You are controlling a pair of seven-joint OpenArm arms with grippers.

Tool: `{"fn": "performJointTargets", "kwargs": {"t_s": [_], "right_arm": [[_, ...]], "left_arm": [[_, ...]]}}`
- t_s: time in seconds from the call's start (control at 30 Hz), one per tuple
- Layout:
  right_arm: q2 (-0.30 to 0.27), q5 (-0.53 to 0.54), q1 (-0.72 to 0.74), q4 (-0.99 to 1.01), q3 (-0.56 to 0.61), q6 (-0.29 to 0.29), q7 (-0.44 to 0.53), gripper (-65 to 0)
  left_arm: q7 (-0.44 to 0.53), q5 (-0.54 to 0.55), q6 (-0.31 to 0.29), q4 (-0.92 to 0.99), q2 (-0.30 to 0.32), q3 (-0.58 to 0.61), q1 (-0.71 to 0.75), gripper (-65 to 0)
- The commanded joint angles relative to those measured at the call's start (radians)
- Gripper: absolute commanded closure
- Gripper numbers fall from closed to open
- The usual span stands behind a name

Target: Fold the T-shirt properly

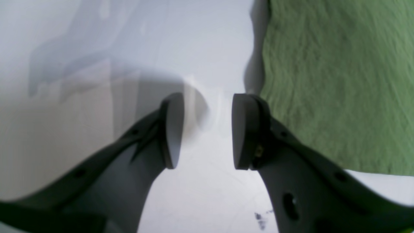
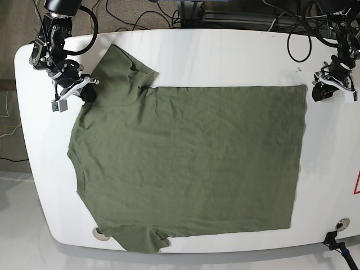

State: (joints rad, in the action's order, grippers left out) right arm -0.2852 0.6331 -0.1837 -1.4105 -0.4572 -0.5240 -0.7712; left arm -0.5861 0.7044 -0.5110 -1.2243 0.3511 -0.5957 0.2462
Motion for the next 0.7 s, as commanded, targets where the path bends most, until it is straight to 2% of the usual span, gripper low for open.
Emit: {"fn": "performJointTargets", "kwargs": {"t_s": [0.0, 0.17, 0.27, 0.3, 0.33, 0.43, 0.67], "right_arm": [[-0.012, -0.027, -0.006, -0.003, -0.001, 0.008, -0.037, 0.0], [-0.012, -0.026, -0.004, 0.003, 0.002, 0.010, -0.035, 0.0], [-0.012, -0.024, -0.006, 0.004, 0.002, 0.006, -0.036, 0.0], [-0.012, -0.020, 0.003, 0.002, -0.001, 0.012, -0.019, 0.0], [-0.012, -0.019, 0.002, 0.003, -0.001, 0.013, -0.017, 0.0], [-0.011, -0.016, 0.003, 0.002, 0.000, 0.014, -0.015, 0.0], [-0.012, -0.011, 0.005, 0.000, -0.006, 0.010, -0.010, 0.0]], "left_arm": [[-0.056, -0.049, 0.020, 0.003, 0.012, 0.004, 0.007, -23.3], [-0.025, -0.062, 0.018, -0.016, 0.007, 0.017, 0.013, -21.7], [-0.016, -0.068, 0.019, -0.019, -0.002, 0.023, 0.016, -16.8], [0.009, -0.019, 0.004, -0.027, 0.005, 0.015, 0.005, -20.3], [-0.015, 0.003, 0.001, -0.017, 0.003, 0.015, 0.001, -20.9], [-0.075, 0.074, -0.012, 0.023, 0.001, 0.015, -0.011, -21.2], [-0.082, 0.160, -0.019, 0.048, 0.001, 0.042, -0.014, -20.3]]}}
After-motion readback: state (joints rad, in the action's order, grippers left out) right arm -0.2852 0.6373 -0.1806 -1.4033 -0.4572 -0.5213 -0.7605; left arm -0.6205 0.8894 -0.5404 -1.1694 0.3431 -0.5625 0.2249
